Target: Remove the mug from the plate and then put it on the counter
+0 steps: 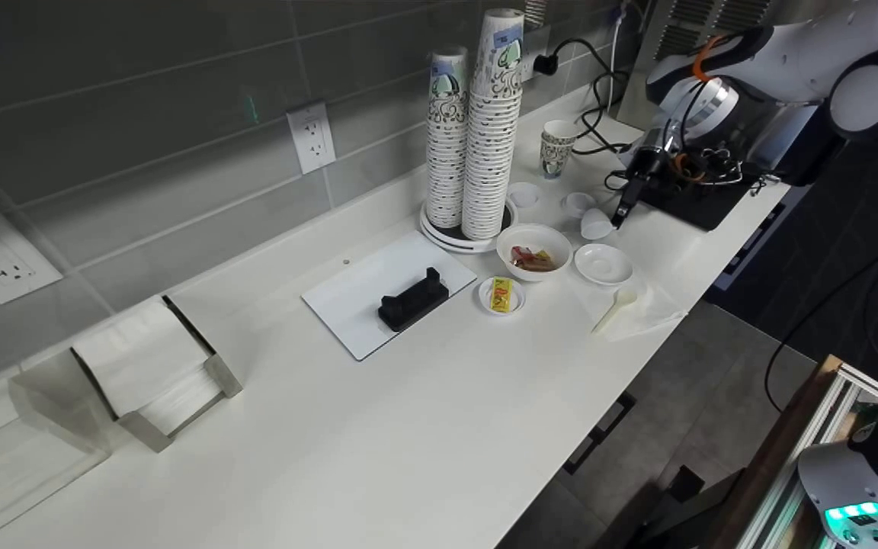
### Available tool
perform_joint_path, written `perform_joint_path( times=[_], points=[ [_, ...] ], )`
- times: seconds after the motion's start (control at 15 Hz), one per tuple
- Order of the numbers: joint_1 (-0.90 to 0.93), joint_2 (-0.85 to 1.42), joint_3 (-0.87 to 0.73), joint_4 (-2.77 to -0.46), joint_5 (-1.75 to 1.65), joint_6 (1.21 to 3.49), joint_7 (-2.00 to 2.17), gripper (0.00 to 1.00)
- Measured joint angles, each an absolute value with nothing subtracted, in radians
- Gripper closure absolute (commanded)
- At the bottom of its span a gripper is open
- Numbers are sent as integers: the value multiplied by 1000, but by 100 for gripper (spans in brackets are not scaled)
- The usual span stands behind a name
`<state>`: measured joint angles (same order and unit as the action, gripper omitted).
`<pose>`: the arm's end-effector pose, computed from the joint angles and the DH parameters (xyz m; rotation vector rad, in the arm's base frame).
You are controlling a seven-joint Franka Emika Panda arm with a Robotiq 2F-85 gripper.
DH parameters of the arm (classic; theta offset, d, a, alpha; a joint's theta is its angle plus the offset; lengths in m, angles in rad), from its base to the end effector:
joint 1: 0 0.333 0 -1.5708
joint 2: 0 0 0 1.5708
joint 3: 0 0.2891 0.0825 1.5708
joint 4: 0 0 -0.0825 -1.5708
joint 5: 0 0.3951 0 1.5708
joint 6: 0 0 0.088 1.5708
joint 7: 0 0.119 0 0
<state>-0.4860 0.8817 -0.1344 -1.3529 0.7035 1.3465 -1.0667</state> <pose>0.5601 -0.2780 0.1513 -2.0939 -0.2908 0.1402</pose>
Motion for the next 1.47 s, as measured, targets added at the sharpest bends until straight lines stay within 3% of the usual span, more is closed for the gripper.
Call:
perform_joint_path(
  times=[1.13, 1.27, 1.47],
  points=[
    [-522, 995, -96, -1220, 703, 1240, -771, 97],
    [-523, 1005, -96, -1211, 702, 1234, -737, 64],
    [-526, 1019, -96, -1197, 702, 1219, -690, 45]
  ],
)
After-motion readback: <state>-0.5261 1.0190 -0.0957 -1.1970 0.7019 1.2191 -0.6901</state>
